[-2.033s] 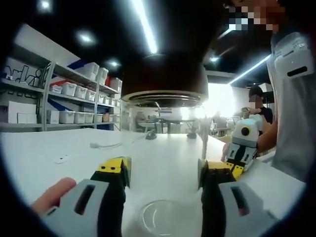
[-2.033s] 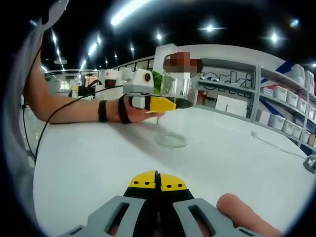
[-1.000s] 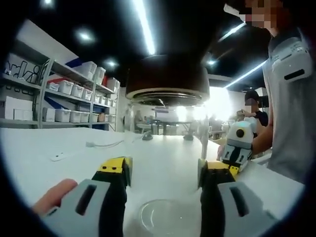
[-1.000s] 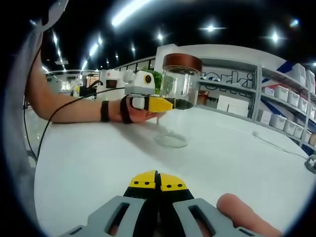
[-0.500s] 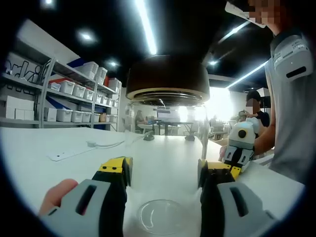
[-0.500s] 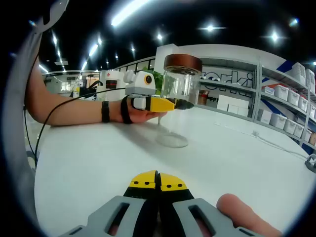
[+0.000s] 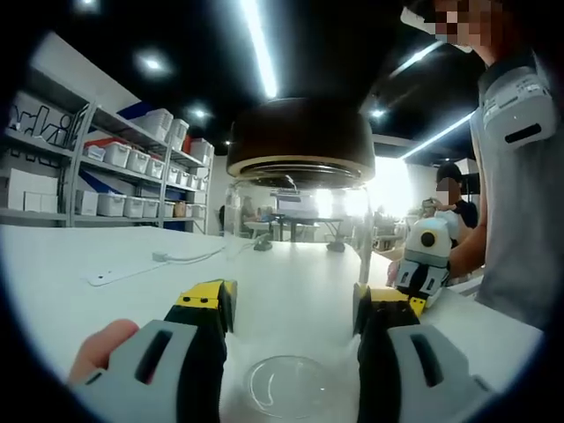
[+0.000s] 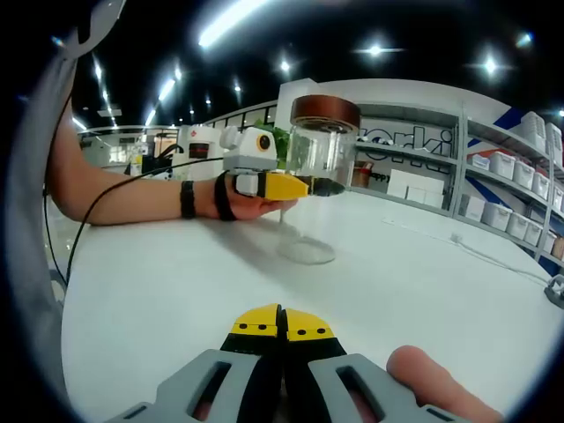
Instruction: Clamp the coffee can twist off the lid put the lid on the table pick up the lid cover the can tighten the lid
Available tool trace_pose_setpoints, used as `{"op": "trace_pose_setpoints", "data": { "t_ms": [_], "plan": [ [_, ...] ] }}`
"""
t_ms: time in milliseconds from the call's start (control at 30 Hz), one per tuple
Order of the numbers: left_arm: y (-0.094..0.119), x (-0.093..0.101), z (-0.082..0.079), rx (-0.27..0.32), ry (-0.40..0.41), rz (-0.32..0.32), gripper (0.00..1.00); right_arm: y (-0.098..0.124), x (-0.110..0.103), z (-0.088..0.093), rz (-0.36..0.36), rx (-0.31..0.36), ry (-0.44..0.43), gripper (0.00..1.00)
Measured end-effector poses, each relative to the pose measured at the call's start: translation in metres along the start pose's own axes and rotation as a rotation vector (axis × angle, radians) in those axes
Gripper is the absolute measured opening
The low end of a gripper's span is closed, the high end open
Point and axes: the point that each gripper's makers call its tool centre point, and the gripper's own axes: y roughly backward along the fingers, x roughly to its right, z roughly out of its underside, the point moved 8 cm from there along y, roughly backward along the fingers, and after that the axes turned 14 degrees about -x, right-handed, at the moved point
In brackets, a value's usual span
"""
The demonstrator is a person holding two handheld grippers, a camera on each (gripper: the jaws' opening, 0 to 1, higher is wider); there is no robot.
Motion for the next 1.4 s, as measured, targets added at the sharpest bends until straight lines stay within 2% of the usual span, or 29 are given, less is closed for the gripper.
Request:
{"op": "trace_pose_setpoints", "data": {
  "t_ms": [100,733,800,900,1067,1233,1400],
  "plan": [
    [0.001,-0.004,0.001,-0.001,0.001,-0.002,0.49,0.000,0.000,0.000,0.001,0.000,-0.003,0.00],
    [0.000,0.003,0.001,0.000,0.008,-0.003,0.49,0.000,0.004,-0.002,0.007,-0.020,-0.001,0.00],
    [0.000,0.004,0.001,-0.001,0.008,0.000,0.49,0.003,0.007,-0.003,0.009,-0.003,-0.019,0.00],
    [-0.001,0.005,0.001,-0.001,0.011,0.001,0.49,0.009,0.005,-0.009,-0.029,0.069,-0.098,0.00],
    [-0.001,0.007,0.001,-0.001,0.012,-0.001,0.49,0.010,0.001,-0.012,-0.068,0.092,-0.178,0.00],
    [-0.001,0.005,0.002,0.001,0.014,0.005,0.49,0.016,-0.005,-0.016,-0.058,0.090,-0.177,0.00],
    [0.000,-0.001,0.005,0.000,0.014,-0.003,0.49,0.026,-0.002,-0.029,-0.072,0.155,-0.200,0.00]
  ]
}}
